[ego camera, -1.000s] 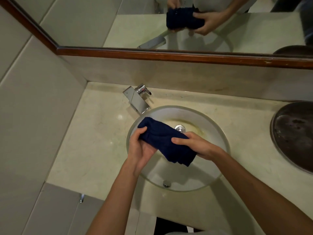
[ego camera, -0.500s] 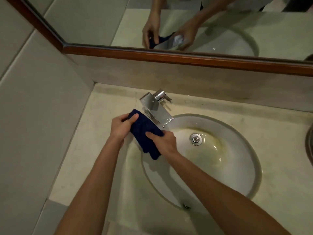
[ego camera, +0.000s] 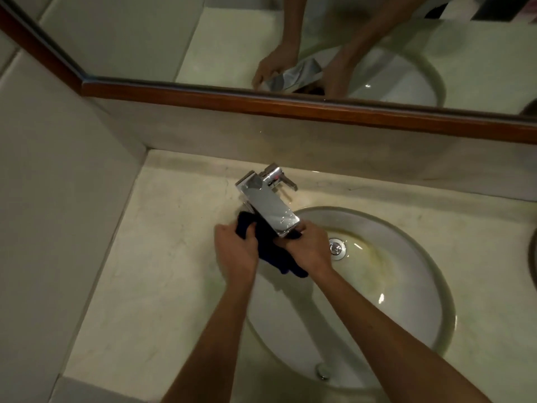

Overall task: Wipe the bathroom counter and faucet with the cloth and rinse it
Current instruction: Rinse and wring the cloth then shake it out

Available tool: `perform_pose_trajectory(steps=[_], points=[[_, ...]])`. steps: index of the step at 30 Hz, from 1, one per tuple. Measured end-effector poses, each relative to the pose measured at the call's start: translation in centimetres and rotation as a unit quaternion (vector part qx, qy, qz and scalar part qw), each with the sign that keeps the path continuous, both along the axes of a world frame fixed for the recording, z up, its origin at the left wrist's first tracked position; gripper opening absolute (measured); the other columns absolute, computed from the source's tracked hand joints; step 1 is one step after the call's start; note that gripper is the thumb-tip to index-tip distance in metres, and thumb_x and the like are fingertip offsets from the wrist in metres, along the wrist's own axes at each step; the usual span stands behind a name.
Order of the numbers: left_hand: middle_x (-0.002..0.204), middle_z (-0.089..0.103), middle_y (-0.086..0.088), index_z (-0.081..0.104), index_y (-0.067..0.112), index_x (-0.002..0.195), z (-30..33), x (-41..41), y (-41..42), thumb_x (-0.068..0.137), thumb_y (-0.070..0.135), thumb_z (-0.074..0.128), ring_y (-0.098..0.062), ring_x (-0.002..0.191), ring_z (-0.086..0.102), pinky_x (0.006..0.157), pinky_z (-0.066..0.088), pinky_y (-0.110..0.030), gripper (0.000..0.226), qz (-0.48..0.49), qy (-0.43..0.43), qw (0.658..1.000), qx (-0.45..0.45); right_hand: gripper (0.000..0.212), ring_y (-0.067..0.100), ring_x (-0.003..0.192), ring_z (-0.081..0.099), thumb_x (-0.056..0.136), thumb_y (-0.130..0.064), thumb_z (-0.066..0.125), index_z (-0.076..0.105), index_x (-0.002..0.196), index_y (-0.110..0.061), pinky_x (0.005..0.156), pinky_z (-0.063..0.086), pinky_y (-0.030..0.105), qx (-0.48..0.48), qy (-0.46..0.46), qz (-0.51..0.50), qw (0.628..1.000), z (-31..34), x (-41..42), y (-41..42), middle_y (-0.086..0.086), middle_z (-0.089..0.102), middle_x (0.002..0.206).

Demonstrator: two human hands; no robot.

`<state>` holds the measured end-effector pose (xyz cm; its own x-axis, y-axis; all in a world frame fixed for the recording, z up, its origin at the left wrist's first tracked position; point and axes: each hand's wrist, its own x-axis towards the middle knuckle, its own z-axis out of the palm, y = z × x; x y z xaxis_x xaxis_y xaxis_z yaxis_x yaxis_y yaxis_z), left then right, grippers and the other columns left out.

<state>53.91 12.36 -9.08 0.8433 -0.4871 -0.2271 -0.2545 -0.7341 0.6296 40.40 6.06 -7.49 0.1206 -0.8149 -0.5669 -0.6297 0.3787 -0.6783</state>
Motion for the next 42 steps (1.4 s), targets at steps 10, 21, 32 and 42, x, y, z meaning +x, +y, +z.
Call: perform_pose_trajectory(steps=[10,21,32,42], points=[[0.087,0.079,-0.006,0.08,0.017,0.079,0.9,-10.9,-6.6,0.086,0.005,0.08,-0.026,0.087,0.077,0.086,0.061,-0.047,0.013,0.38,0.398,0.738,-0.39,0.02,0.01,0.074,0.067,0.069,-0.029,0.086,0.074,0.086,-0.027,0.064,0.054,0.027,-0.196,0.017,0.03,0.98,5.1,-3.1,-10.2,-0.011,0.072,0.079],[0.153,0.039,-0.027,0.013,-0.031,0.143,-8.5,-8.0,-6.2,0.108,-0.003,-0.005,-0.039,0.11,0.07,0.11,0.044,-0.029,0.048,0.413,0.2,0.811,-0.362,0.02,0.029,0.084,0.067,0.085,-0.017,0.072,0.08,0.104,-0.016,0.073,0.055,0.04,-0.249,0.033,0.112,0.961,0.2,3.1,-11.0,0.011,0.071,0.099],[0.096,0.075,-0.001,0.077,0.019,0.109,1.4,-9.0,-0.8,0.086,0.035,0.08,-0.019,0.086,0.069,0.084,0.055,-0.034,0.028,0.171,0.246,0.951,-0.078,0.022,0.018,0.073,0.068,0.077,-0.038,0.084,0.08,0.092,-0.022,0.064,0.054,0.03,-0.113,0.081,0.173,0.975,0.3,-7.1,-6.8,-0.003,0.072,0.078],[0.118,0.072,-0.011,0.051,0.012,0.13,3.3,-9.0,0.8,0.087,0.024,0.081,-0.026,0.106,0.073,0.096,0.059,-0.043,0.053,0.003,0.405,0.904,-0.138,0.039,0.02,0.092,0.075,0.074,-0.02,0.092,0.072,0.107,-0.011,0.082,0.062,0.033,0.086,-0.148,0.08,0.982,3.5,-14.0,-5.5,0.006,0.077,0.103]])
